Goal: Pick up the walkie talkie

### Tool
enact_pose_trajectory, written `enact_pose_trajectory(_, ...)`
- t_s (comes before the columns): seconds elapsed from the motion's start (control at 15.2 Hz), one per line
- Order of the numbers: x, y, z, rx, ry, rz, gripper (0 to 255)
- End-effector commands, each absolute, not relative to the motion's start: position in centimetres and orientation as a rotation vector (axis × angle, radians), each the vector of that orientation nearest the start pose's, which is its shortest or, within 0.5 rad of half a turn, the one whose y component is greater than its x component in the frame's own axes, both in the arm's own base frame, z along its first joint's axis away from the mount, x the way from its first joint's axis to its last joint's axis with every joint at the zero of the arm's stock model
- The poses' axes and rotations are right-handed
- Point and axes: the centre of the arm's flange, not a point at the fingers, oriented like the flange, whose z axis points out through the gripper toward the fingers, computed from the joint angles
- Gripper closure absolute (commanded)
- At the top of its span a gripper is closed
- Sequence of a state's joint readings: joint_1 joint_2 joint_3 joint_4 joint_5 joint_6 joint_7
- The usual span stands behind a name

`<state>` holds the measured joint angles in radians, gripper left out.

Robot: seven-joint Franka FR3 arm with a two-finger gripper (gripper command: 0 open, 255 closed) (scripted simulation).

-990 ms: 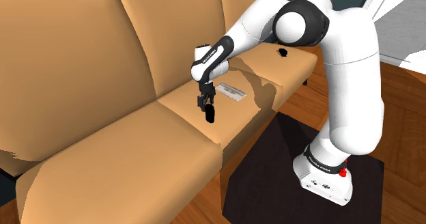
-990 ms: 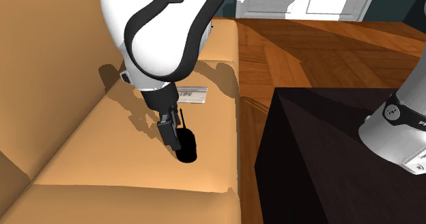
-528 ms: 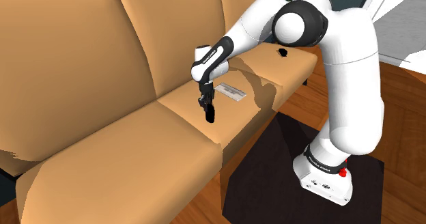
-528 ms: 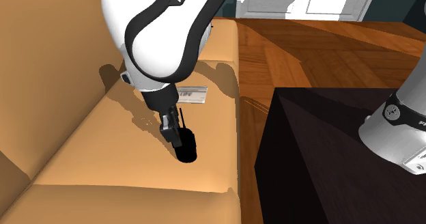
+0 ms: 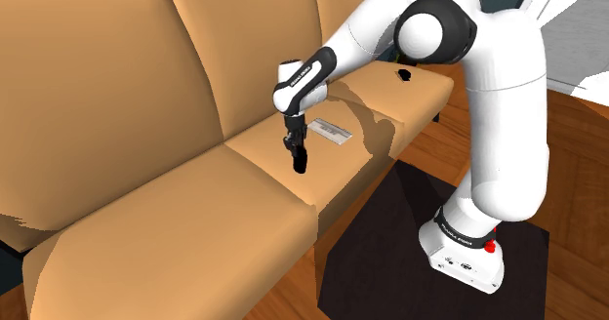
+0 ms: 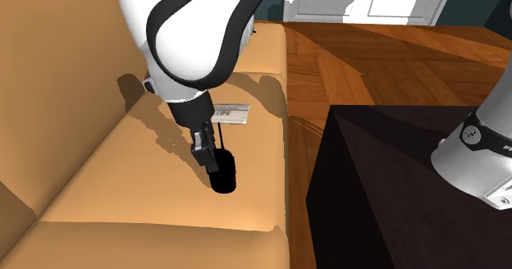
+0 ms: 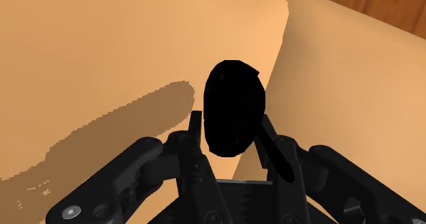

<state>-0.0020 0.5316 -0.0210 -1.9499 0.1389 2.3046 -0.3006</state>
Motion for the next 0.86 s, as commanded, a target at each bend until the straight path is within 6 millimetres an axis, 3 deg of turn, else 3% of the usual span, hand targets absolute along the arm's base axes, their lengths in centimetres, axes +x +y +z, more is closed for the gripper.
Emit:
enact_pose_trajectory(0.0,60.0,-1.1,20.0,-3.009,-0.267,0.243,255)
enact_pose_trajectory(0.66,60.0,-1.1,25.3,-3.009,-0.267,0.243,255)
enact_pose_trajectory(0.79,60.0,-1.1,25.4,-3.009,-0.267,0.243,255)
